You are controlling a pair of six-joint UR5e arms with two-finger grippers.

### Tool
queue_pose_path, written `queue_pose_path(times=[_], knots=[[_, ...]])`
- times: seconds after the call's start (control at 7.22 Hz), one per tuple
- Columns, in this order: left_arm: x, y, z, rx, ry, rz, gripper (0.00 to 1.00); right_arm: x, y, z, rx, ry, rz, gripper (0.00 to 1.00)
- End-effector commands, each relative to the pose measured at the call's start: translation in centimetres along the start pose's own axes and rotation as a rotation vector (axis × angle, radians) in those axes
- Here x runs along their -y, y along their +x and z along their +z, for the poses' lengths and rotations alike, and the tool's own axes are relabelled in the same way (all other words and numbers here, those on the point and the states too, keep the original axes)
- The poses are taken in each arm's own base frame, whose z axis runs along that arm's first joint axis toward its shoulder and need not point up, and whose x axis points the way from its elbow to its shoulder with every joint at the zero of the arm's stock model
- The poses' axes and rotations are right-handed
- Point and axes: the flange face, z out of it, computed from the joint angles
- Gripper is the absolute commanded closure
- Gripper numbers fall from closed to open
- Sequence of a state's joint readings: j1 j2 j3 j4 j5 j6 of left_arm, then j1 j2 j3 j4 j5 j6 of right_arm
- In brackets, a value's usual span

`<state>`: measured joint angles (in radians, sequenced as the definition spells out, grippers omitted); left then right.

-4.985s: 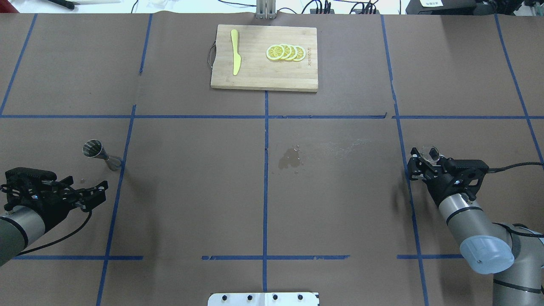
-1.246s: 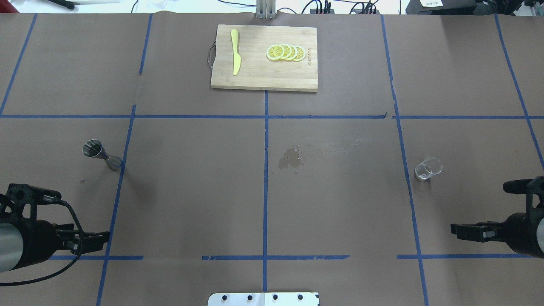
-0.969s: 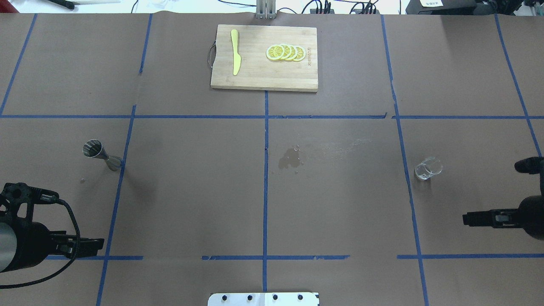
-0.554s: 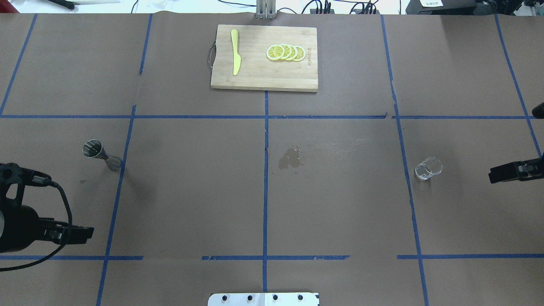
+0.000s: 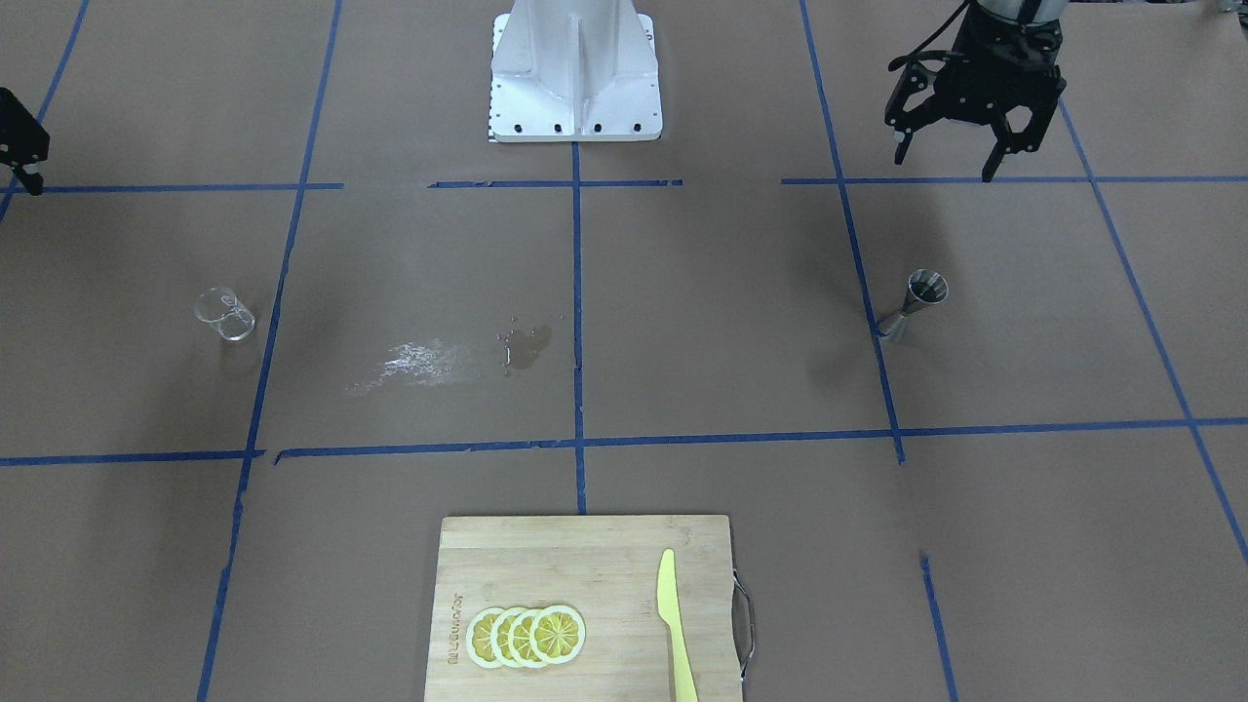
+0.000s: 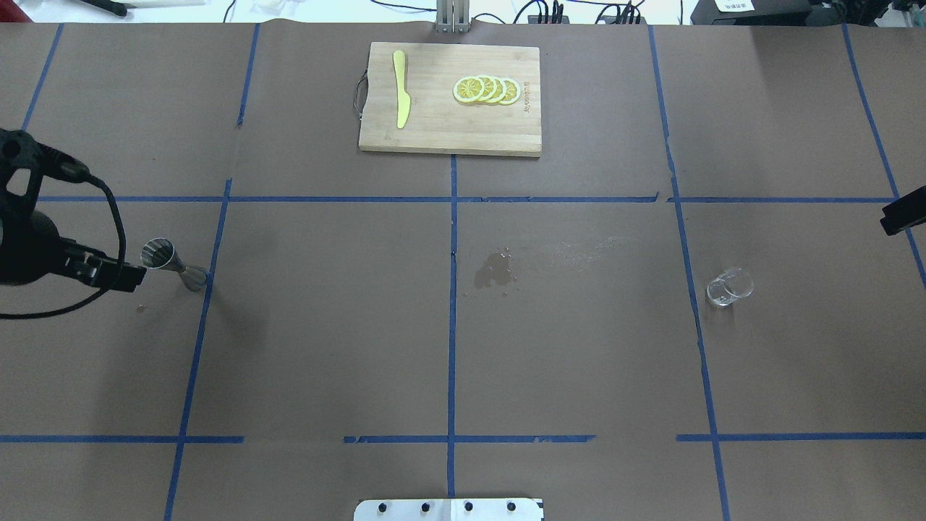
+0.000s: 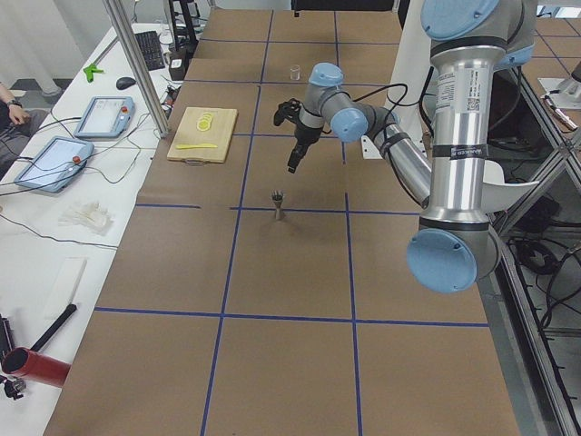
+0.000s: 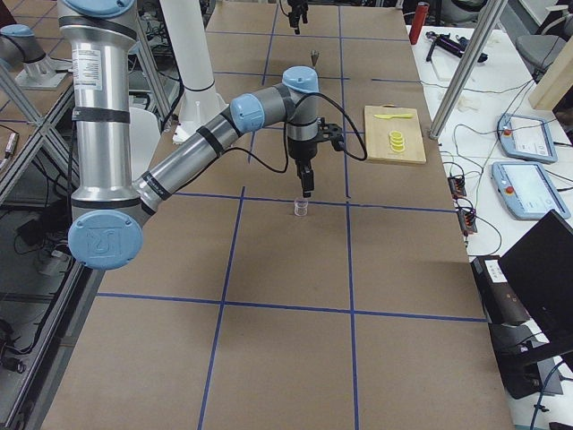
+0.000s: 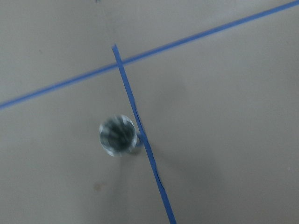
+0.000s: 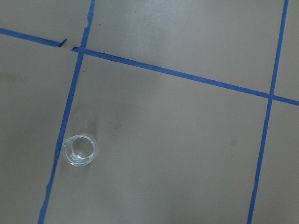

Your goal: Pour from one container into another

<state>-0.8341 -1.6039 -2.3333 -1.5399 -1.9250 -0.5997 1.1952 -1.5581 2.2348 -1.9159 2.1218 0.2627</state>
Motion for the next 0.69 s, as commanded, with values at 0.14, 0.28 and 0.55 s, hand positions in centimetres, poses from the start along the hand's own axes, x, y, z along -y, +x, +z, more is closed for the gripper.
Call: queue_pose_path(times=[0.14, 0.28, 0.55], knots=[[5.8, -14.5, -0.2, -0.023, -0.043, 0.091, 0.0, 2.6, 11.0, 2.3, 0.137, -0.047, -0.065, 0.0], [5.6, -19.6, 2.1, -0.027, -0.093, 0.067, 0.0, 2.1, 14.6, 3.1, 0.178, -0.05, -0.066, 0.0], [4.1, -29.3, 3.5, 0.025, -0.121, -0.01, 0.0, 1.5, 18.2, 5.7, 0.168, -0.098, -0.027, 0.0]])
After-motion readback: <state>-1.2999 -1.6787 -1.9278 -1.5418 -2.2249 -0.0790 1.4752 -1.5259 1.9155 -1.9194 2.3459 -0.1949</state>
